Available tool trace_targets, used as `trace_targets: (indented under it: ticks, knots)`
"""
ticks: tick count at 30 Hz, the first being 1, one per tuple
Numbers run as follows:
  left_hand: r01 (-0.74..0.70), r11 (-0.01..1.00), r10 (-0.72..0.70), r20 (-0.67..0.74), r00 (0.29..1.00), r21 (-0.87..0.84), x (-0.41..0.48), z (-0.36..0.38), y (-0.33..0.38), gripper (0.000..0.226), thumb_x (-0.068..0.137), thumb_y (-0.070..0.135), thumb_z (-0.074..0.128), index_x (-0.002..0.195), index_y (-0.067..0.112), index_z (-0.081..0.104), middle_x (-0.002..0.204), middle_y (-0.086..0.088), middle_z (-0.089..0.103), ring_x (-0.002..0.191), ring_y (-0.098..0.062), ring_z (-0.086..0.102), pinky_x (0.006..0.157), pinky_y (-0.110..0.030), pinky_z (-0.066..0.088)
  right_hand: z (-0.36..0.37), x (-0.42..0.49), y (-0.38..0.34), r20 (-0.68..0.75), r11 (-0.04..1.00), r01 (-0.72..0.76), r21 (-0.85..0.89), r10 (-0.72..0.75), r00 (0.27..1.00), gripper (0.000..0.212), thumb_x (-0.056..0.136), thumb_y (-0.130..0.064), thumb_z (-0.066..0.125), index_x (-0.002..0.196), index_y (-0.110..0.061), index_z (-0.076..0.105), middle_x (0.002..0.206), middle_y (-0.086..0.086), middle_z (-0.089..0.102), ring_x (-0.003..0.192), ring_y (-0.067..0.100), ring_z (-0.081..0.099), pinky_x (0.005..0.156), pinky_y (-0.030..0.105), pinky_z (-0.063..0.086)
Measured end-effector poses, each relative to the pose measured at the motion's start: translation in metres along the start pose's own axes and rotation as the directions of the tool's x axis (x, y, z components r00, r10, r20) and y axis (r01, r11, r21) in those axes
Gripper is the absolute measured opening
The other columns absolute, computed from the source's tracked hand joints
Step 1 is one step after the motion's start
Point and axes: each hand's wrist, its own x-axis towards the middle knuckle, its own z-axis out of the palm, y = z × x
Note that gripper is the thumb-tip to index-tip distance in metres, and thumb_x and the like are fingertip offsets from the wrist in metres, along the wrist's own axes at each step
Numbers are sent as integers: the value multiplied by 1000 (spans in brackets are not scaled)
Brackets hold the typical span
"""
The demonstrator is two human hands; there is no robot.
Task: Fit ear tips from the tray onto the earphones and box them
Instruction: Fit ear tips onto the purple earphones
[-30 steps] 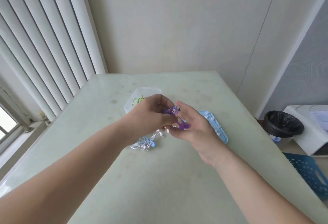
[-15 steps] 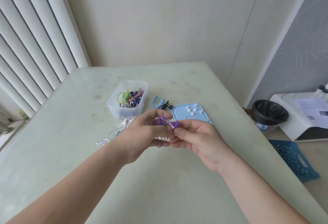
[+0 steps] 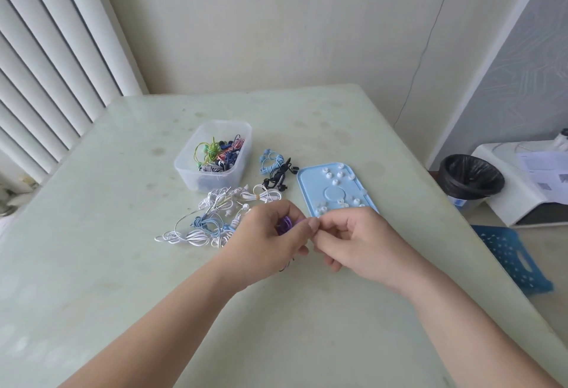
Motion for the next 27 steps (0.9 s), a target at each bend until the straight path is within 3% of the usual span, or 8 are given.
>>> trace_targets:
  ticks: [2,4,7,10,14,17,22,27]
  knots:
    - [31,996,-33,-16,999,-83,3,7,-6,22,93,30,76,86,10,69,79,-14,76,78,-32,78,78,-64,60,1,-2,2,-6,1000,2,-27,-2,1000,22,98,-29,63,80,-25,75,76,18,64,64,18,61,69,47,59]
    - [45,983,-50,-24,998,-179,5,11,-13,18,87,31,75,91,13,71,81,-14,75,80,-29,78,85,-65,59,3,-5,5,0,1000,-9,-14,9,1000,23,99,-27,62,79,-27,75,68,12,58,62,17,55,63,44,57]
    - [51,960,-47,23,999,-276,3,15,-22,17,91,29,70,100,15,72,81,-15,71,76,-25,74,67,-43,56,11,-9,14,-49,997,-17,76,21,999,18,98,-21,65,87,-27,77,67,1,65,61,18,56,57,34,52]
    - [51,910,-54,6,999,-411,2,15,-29,10,100,17,67,99,7,70,78,-16,68,74,-27,71,59,-38,48,20,-9,24,-170,935,-9,354,74,983,7,93,-7,72,99,-9,70,73,11,71,58,23,62,52,34,51]
    - [10,738,-39,-28,999,-675,4,11,-33,22,89,4,68,111,4,69,91,-18,69,93,-35,69,89,-49,59,25,-8,29,-279,884,61,464,80,957,12,86,1,76,95,-3,68,71,13,71,58,26,65,53,34,55]
    - [-16,706,-59,-81,995,-708,2,11,-36,25,84,2,68,109,4,71,97,-22,74,96,-37,72,101,-55,54,27,-9,31,-306,870,92,484,70,949,15,87,5,73,97,-5,74,73,6,72,63,22,65,57,33,57]
    - [-37,770,-36,-101,994,-638,-1,16,-35,21,83,9,78,103,4,73,90,-24,76,86,-34,71,86,-51,54,23,-9,33,-316,843,109,527,75,946,17,89,9,69,100,-2,74,80,9,74,65,24,67,61,33,58]
    - [-21,823,-33,-86,996,-567,-1,17,-34,37,83,13,77,118,6,69,96,-22,78,85,-27,74,86,-42,59,23,-10,33,-306,840,102,532,79,949,12,84,9,74,90,-2,75,76,13,75,62,25,68,59,33,58]
